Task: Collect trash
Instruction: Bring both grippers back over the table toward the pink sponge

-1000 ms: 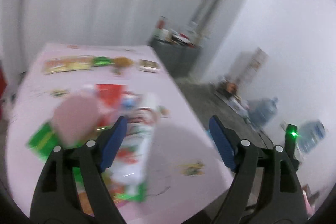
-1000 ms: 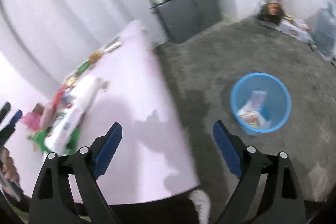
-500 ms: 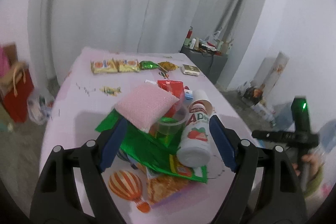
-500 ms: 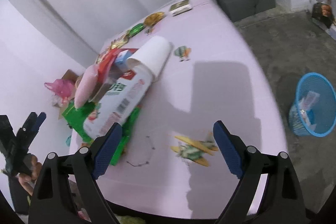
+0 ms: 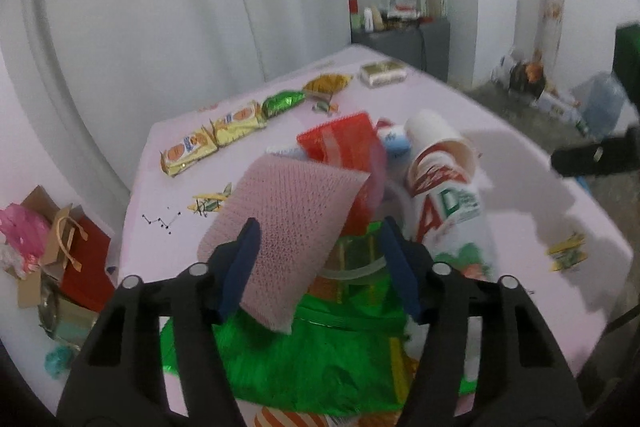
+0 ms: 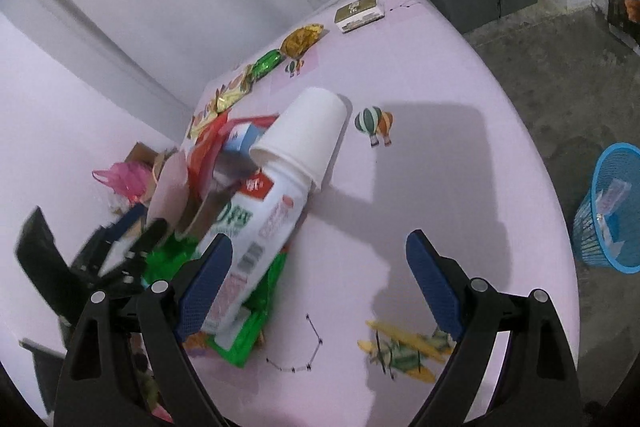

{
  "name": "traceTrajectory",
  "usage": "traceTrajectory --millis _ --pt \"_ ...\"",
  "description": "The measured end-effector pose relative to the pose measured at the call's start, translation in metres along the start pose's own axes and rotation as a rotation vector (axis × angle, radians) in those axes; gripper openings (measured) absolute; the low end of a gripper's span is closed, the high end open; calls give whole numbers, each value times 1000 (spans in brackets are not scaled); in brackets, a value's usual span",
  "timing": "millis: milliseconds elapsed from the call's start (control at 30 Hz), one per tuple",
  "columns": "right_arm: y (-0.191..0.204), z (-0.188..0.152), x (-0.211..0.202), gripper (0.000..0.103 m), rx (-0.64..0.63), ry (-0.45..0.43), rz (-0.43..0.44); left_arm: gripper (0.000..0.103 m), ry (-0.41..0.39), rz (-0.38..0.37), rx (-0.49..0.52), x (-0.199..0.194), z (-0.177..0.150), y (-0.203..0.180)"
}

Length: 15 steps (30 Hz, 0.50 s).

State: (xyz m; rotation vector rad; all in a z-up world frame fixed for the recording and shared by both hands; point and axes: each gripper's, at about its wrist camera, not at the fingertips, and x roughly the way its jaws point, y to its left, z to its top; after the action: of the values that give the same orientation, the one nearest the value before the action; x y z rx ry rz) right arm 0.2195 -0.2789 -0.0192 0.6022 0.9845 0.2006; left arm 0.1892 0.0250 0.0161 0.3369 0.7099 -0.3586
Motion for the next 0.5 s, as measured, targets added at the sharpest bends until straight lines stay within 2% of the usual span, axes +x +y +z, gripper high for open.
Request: traceTrajectory --millis 167,267,367,467,500 --pt "-1 18 13 86 33 13 50 49 22 53 16 12 -4 1" --pt "-2 26 19 86 60 17 74 39 24 64 0 12 -5 5" --pt "-1 29 22 86 75 17 94 34 19 51 -26 10 -6 9" --pt "4 31 21 86 67 12 105 26 12 38 -37 7 -7 11" --pt "7 32 21 86 62 12 113 21 9 36 -38 5 -7 11"
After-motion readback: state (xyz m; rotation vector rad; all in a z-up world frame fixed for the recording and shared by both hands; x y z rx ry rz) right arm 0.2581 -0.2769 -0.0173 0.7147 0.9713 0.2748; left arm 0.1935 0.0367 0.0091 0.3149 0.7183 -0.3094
